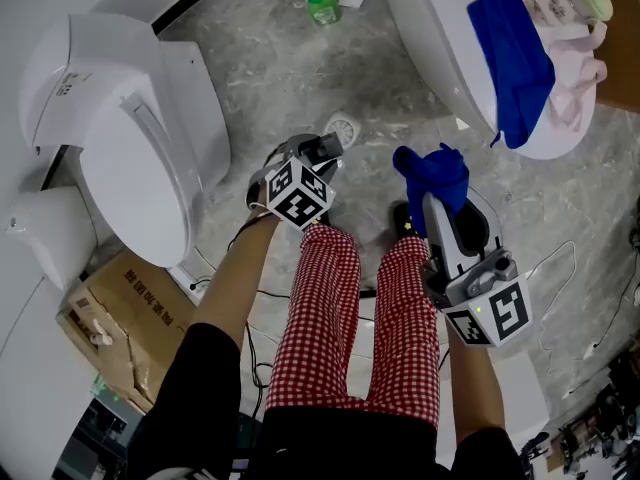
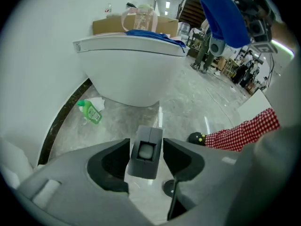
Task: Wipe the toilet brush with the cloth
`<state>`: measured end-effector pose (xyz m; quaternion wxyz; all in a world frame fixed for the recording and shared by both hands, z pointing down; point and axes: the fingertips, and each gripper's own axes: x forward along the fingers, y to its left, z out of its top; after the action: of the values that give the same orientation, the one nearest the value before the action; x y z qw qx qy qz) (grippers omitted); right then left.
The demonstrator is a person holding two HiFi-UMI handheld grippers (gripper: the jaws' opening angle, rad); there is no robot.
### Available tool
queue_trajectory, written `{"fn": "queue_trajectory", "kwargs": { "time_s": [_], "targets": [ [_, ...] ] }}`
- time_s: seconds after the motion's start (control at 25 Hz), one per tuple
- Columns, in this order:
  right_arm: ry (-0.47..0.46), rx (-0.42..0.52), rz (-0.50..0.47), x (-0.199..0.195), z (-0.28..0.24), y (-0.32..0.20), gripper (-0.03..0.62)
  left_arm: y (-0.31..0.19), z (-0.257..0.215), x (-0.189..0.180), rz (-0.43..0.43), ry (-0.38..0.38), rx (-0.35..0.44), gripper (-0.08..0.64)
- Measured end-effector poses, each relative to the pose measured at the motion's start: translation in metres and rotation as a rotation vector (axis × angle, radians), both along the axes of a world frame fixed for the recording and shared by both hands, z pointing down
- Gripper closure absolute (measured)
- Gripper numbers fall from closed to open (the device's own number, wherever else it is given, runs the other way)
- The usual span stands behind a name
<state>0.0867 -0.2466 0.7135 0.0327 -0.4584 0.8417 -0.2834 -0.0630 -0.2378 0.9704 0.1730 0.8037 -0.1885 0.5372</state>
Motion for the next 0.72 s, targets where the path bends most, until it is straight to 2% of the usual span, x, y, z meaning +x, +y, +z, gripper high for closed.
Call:
{"fn": "queue_trajectory", "kwargs": {
  "time_s": [0.24,0.48,0.72],
  "targets": [
    [0.005,-0.015,0.021,0.008,0.006,0.001,0.528,-0.002,0.011,0.006,0.062,-0.030,-0.025,0.354],
    [0.004,-0.010,0.028,0.015,0.004,0.002,0.528,0.001,0.023,0.004,0.070,-0.063,-0.071,0.354],
    [-0.007,-0.020,0.039,0.018,0.009,0.006,0.528,0.011,0.034,0.009,0.119,-0.089,-0.108,0.354]
  ]
}}
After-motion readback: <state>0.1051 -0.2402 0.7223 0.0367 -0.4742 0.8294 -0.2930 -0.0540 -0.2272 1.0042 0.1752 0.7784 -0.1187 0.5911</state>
